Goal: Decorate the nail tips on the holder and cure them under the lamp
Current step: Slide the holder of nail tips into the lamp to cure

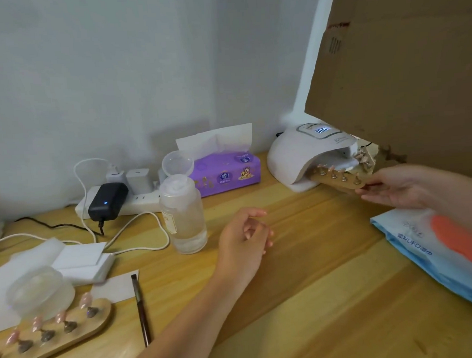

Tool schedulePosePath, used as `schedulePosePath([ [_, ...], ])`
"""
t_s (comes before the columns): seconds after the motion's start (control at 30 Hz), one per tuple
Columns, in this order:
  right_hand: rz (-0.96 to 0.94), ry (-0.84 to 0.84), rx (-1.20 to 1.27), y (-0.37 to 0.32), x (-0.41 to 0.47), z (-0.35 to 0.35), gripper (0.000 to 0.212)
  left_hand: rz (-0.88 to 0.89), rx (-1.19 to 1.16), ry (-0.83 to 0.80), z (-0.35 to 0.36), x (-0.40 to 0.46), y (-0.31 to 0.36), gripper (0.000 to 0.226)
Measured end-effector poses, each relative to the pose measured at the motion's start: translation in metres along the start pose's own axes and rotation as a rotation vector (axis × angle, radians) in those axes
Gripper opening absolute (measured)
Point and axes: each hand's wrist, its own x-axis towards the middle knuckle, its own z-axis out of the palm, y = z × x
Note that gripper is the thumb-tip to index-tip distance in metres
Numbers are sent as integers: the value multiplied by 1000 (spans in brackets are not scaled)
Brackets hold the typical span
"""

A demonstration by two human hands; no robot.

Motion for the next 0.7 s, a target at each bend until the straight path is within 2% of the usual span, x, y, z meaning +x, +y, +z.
schedulePosePath([
  [0.17,14,1,39,1,21,19,26,-6,-36,7,-1,1,-1,26],
  [0.27,38,-16,115,1,33,32,18,-6,-29,11,0,2,-2,27],
  [0.4,14,0,310,3,42,44,45,-10,-28,14,-1,2,-3,27],
  [0.47,-31,-36,451,4,51,47,83,-11,-26,12,-1,2,-3,27],
  [0.5,-42,-65,463,3,51,48,84,-11,-25,12,-1,2,-3,27],
  [0.57,-1,-66,452,2,47,54,51,-7,-14,11,-1,2,-3,26],
  [0.63,16,-49,520,-1,43,61,30,-10,-8,12,-1,2,-3,26],
  [0.7,-24,-45,451,-2,41,63,31,-17,-16,12,0,2,-2,25],
])
